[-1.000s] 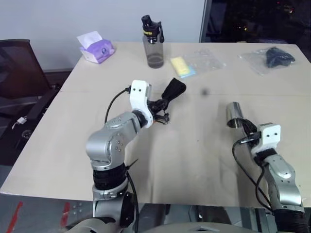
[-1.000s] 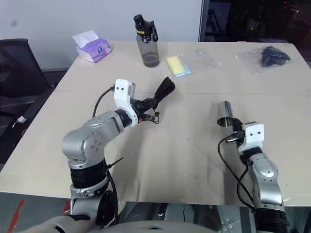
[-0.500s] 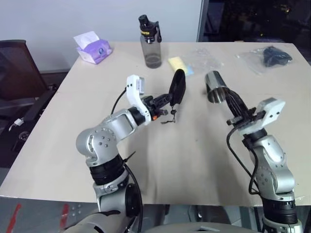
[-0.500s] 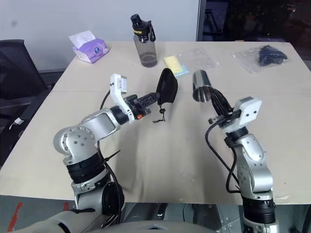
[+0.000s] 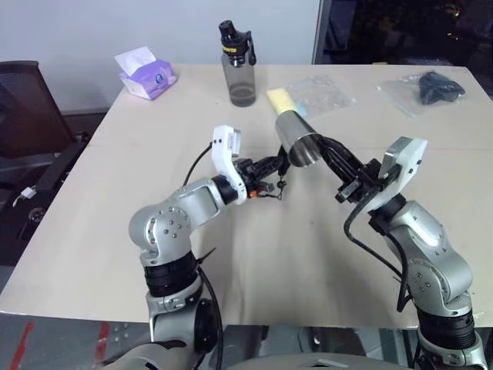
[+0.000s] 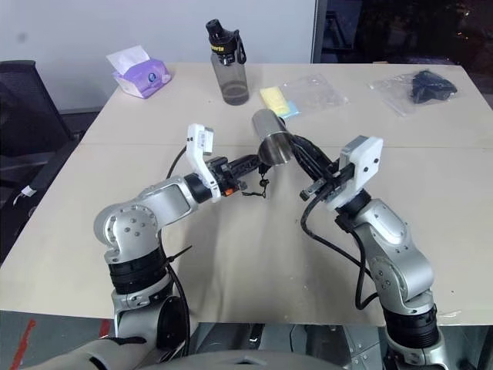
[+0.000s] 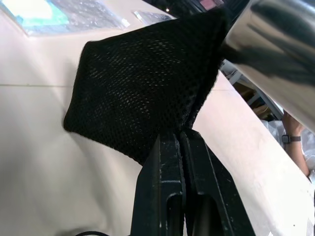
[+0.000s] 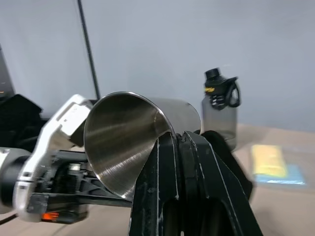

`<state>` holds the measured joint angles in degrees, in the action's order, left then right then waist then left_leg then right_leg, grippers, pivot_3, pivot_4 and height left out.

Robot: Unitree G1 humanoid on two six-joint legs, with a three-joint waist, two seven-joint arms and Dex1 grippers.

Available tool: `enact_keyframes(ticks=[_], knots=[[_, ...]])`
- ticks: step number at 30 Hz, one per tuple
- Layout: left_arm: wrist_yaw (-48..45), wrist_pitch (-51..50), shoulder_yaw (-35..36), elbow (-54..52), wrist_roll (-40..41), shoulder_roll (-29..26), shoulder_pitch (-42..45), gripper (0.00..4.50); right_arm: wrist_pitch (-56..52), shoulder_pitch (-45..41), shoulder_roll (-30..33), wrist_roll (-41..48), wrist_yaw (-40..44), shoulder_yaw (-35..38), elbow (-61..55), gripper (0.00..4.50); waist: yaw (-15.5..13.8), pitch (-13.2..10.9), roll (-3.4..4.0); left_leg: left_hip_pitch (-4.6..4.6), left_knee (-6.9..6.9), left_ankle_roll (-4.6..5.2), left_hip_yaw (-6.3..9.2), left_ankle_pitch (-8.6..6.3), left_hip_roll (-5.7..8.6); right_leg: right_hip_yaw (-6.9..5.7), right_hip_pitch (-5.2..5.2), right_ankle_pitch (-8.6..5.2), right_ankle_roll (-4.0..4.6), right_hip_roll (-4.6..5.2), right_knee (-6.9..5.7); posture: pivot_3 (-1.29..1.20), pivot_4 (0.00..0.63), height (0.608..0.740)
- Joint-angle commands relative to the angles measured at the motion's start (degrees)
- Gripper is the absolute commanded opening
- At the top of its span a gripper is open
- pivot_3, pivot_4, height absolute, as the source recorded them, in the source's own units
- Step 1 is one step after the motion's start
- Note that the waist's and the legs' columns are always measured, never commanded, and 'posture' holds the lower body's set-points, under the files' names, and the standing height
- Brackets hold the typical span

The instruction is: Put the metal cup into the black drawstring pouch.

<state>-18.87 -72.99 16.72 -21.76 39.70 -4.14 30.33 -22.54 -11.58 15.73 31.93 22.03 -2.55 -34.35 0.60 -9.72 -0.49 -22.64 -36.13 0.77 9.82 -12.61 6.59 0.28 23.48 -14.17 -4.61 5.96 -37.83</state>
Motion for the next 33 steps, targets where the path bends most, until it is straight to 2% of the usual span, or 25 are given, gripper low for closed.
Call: enact_keyframes(ticks=[1,8,18,24,28,31,33], knots=[[0.1,1.5,0.0,-2.0,2.8,-0.2,-0.2,0.00,0.3,0.5,0.1,0.8,0.6,0.3,-1.9,0.11,0.0,0.0,0.00,-0.01,0.00,0.00,0.00,0.00,0.00,0.00,0.00,0.00,0.00,0.00,0.00,0.00,0.150,0.740],[1.9,1.2,1.9,-0.9,6.6,0.2,0.4,0.00,1.6,4.2,0.8,0.1,1.5,2.5,0.8,0.11,0.0,0.0,-0.01,-0.02,-0.06,0.01,-0.03,0.00,0.01,0.03,0.00,0.00,0.00,0.00,0.00,0.00,0.150,0.740],[2.9,2.0,0.7,-1.0,9.9,-1.5,-0.5,0.00,2.4,3.4,4.0,-8.1,2.3,-0.9,2.8,0.11,0.0,0.0,-0.01,-0.03,-0.10,0.01,-0.06,0.00,0.01,0.04,0.01,0.01,-0.01,-0.01,-0.05,0.00,0.150,0.740],[1.0,4.1,-3.2,-1.9,10.0,-3.7,-2.2,0.00,-1.8,-1.4,1.1,-9.3,-0.3,-3.9,2.4,0.11,0.1,0.0,-0.01,-0.03,-0.10,0.00,-0.08,0.00,0.01,0.11,0.06,0.02,0.01,-0.02,-0.07,0.00,0.150,0.740],[-0.4,4.8,-5.0,-2.9,10.9,-5.0,-2.9,0.00,-8.1,-2.2,-3.1,-6.6,-4.6,-2.3,4.2,0.11,-0.1,0.0,-0.04,-0.04,-0.10,0.00,-0.06,0.00,0.01,0.10,0.07,0.02,0.02,-0.01,-0.07,0.00,0.150,0.740],[-0.7,5.1,-6.1,-3.9,11.6,-5.7,-3.2,0.00,-15.1,-2.9,-4.6,-5.3,-7.7,-0.9,6.0,0.11,-0.2,0.0,-0.04,-0.07,-0.11,0.00,-0.09,0.01,0.04,0.17,0.10,0.04,0.04,0.00,-0.07,0.00,0.150,0.740],[-0.4,5.4,-6.1,-4.2,12.5,-5.6,-3.0,0.00,-15.4,-3.2,-4.8,-6.6,-7.8,-1.2,8.6,0.11,-0.1,0.0,-0.04,-0.12,-0.13,0.00,-0.11,0.01,0.06,0.20,0.14,0.05,0.06,0.00,-0.06,0.00,0.150,0.740]])
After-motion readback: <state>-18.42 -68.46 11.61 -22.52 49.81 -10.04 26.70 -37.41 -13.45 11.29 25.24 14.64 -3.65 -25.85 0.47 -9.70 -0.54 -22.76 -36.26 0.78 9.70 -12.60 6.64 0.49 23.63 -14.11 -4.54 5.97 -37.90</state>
